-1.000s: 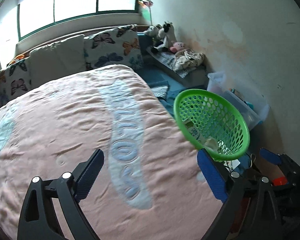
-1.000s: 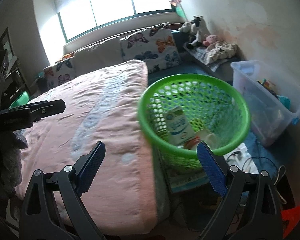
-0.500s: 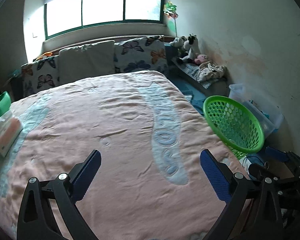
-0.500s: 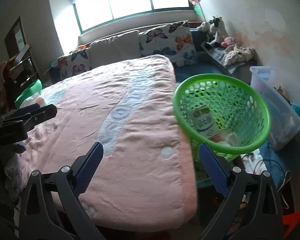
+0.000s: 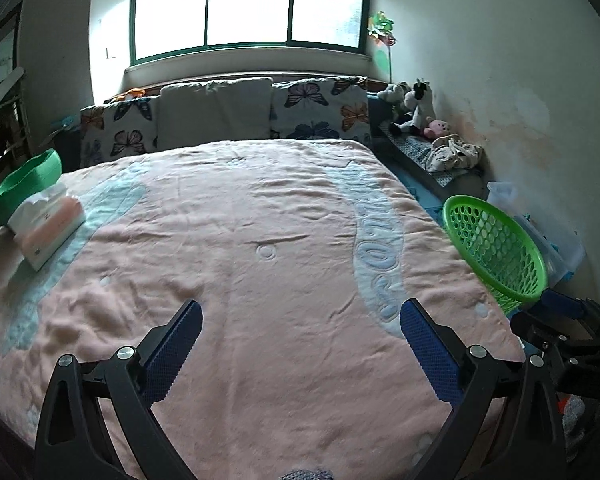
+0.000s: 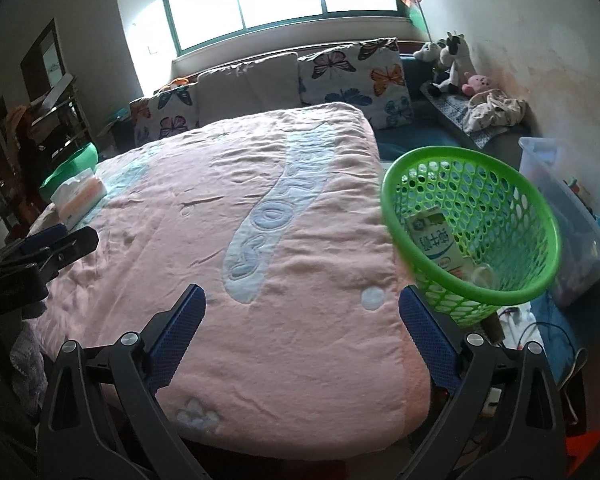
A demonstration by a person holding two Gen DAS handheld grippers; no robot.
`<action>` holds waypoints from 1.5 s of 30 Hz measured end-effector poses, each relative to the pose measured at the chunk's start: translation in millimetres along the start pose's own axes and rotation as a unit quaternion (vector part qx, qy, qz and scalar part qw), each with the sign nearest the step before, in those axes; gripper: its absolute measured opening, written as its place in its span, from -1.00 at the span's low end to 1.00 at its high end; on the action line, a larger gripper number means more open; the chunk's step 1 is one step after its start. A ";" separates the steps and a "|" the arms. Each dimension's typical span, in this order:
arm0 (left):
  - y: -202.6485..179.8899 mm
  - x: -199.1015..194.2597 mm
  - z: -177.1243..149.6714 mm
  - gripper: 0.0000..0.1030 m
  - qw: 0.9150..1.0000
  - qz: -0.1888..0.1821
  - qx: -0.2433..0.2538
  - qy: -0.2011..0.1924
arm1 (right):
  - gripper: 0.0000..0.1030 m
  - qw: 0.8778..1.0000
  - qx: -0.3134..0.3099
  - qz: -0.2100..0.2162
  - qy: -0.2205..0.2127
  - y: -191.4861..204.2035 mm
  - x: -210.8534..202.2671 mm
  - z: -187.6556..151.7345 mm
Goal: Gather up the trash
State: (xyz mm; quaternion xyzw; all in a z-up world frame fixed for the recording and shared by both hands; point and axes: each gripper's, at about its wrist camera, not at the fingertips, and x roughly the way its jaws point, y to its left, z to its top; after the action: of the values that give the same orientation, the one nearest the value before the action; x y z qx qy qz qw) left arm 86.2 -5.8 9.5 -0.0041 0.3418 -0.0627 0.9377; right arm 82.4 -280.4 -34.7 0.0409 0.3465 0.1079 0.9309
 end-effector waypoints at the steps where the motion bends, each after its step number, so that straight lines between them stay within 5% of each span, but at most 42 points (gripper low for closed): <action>1: 1.7 -0.5 -1.7 0.86 1.000 0.004 -0.002 0.000 | 0.88 1.000 0.000 0.002 0.000 0.9 0.6 -0.3; 45: 31.3 -3.8 -21.2 0.86 0.998 0.041 -0.050 0.013 | 0.91 1.000 -0.017 0.019 0.016 21.4 15.2 -3.3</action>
State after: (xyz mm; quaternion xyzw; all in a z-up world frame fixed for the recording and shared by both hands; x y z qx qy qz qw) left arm 73.4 26.5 -6.0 -0.0361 0.3563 -0.0067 0.9336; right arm 87.7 -256.1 -43.6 0.0305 0.3584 0.1322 0.9236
